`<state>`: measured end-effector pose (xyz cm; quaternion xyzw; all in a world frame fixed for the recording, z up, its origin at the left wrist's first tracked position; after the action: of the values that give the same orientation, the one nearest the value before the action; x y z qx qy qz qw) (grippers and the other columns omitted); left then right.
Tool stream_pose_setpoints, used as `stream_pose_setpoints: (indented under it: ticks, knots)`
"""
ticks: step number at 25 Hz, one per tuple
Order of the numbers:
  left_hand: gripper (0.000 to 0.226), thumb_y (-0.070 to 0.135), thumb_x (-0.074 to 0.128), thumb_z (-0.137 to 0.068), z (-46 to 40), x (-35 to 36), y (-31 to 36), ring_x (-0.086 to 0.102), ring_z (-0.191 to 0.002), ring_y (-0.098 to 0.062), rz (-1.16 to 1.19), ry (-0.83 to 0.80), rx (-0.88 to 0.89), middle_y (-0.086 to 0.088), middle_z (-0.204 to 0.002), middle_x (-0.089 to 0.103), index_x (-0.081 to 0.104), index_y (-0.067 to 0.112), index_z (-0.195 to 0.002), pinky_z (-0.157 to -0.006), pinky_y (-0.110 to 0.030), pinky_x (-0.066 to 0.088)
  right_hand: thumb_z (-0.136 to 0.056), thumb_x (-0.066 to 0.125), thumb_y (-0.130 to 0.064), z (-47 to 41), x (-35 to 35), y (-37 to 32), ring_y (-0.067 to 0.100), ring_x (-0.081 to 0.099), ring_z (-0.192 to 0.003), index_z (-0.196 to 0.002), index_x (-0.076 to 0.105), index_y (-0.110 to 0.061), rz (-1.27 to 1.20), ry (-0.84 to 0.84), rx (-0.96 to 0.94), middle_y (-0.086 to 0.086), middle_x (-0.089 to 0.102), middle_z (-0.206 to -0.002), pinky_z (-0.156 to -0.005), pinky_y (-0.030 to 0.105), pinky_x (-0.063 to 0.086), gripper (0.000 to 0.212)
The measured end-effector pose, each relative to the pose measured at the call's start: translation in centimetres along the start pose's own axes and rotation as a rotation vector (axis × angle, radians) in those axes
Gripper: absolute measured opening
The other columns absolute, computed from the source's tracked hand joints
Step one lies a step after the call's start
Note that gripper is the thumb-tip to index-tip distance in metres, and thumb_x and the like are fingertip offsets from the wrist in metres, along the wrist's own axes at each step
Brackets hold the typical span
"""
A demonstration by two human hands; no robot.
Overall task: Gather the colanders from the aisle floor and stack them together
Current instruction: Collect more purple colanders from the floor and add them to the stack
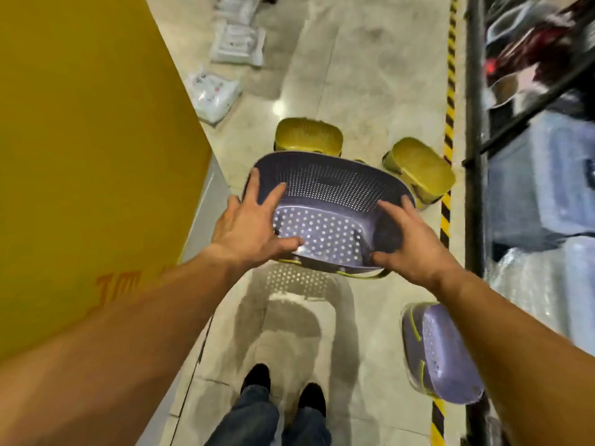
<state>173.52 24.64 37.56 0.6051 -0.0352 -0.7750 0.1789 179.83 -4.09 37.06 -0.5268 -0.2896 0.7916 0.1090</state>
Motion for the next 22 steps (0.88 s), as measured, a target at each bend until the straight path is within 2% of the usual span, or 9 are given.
stream_pose_setpoints:
  ticks: [3, 6, 10, 13, 15, 18, 22]
  knots:
    - [0.111, 0.075, 0.068, -0.066, 4.2, -13.0, 6.1, 0.025, -0.137, -0.045, 0.013, 0.086, 0.044, 0.003, -0.165, -0.015, 0.007, 0.045, -0.153, -0.108, -0.051, 0.035, -0.063, 0.090, -0.031, 5.7, -11.9, -6.8, 0.022, 0.019, -0.148, -0.149, 0.030, -0.043, 0.024, 0.073, -0.037, 0.006, 0.003, -0.165, -0.103, 0.024, 0.026, 0.106]
    - [0.114, 0.074, 0.072, -0.063, 8.5, -22.3, 10.2, 0.024, -0.137, -0.045, 0.041, 0.108, 0.046, 0.001, -0.166, -0.008, 0.009, 0.043, -0.153, -0.107, -0.052, 0.035, -0.064, 0.089, -0.034, 10.8, -19.1, -12.1, 0.022, 0.012, -0.150, -0.151, 0.027, -0.041, 0.029, 0.110, -0.062, 0.008, 0.005, -0.165, -0.107, 0.031, 0.028, 0.107]
    - [0.116, 0.078, 0.070, -0.059, 15.5, -31.6, 13.3, 0.033, -0.133, -0.046, 0.004, 0.189, 0.121, 0.002, -0.166, -0.008, 0.011, 0.043, -0.153, -0.104, -0.049, 0.038, -0.061, 0.088, -0.031, 18.0, -26.6, -17.4, 0.023, 0.018, -0.149, -0.151, 0.025, -0.042, -0.001, 0.176, -0.079, 0.007, 0.005, -0.166, -0.108, 0.029, 0.028, 0.111]
    - [0.117, 0.083, 0.067, -0.056, 17.5, -33.6, 15.0, 0.036, -0.133, -0.048, 0.004, 0.157, 0.132, -0.007, -0.165, -0.011, 0.014, 0.043, -0.152, -0.102, -0.049, 0.040, -0.061, 0.088, -0.031, 21.5, -29.5, -19.1, 0.023, 0.025, -0.147, -0.150, 0.025, -0.045, -0.024, 0.226, -0.081, 0.003, 0.005, -0.166, -0.099, 0.028, 0.038, 0.110]
    - [0.117, 0.086, 0.065, -0.055, 18.2, -34.4, 17.3, 0.034, -0.135, -0.049, 0.005, 0.153, 0.180, -0.016, -0.164, -0.007, 0.018, 0.039, -0.151, -0.106, -0.050, 0.039, -0.062, 0.089, -0.028, 24.7, -31.2, -19.2, 0.024, 0.029, -0.145, -0.151, 0.025, -0.041, -0.044, 0.307, -0.042, 0.002, 0.005, -0.166, -0.100, 0.030, 0.040, 0.111]
    - [0.111, 0.085, 0.064, -0.054, 20.3, -34.7, 22.1, 0.038, -0.131, -0.048, -0.028, 0.141, 0.372, -0.019, -0.159, 0.006, 0.025, 0.037, -0.147, -0.104, -0.049, 0.040, -0.061, 0.088, -0.026, 31.6, -32.1, -17.3, 0.023, 0.030, -0.145, -0.153, 0.022, -0.034, -0.061, 0.462, 0.099, 0.004, 0.005, -0.166, -0.109, 0.034, 0.036, 0.114]
    - [0.106, 0.085, 0.061, -0.050, 25.2, -32.5, 30.2, 0.046, -0.120, -0.043, -0.089, 0.094, 0.665, -0.015, -0.148, 0.023, 0.031, 0.037, -0.140, -0.097, -0.047, 0.046, -0.062, 0.087, -0.028, 44.6, -30.5, -13.6, 0.018, 0.019, -0.148, -0.155, 0.018, -0.033, -0.130, 0.644, 0.321, 0.007, 0.002, -0.166, -0.105, 0.027, 0.032, 0.115]
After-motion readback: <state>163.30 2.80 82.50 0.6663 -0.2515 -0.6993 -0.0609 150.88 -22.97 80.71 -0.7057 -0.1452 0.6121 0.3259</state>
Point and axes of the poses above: each hand's wrist, its own z-axis away from the middle knuckle, its own x-axis out of the palm, y = z × x, the point moved 4 cm from there along -z, towards the middle knuckle
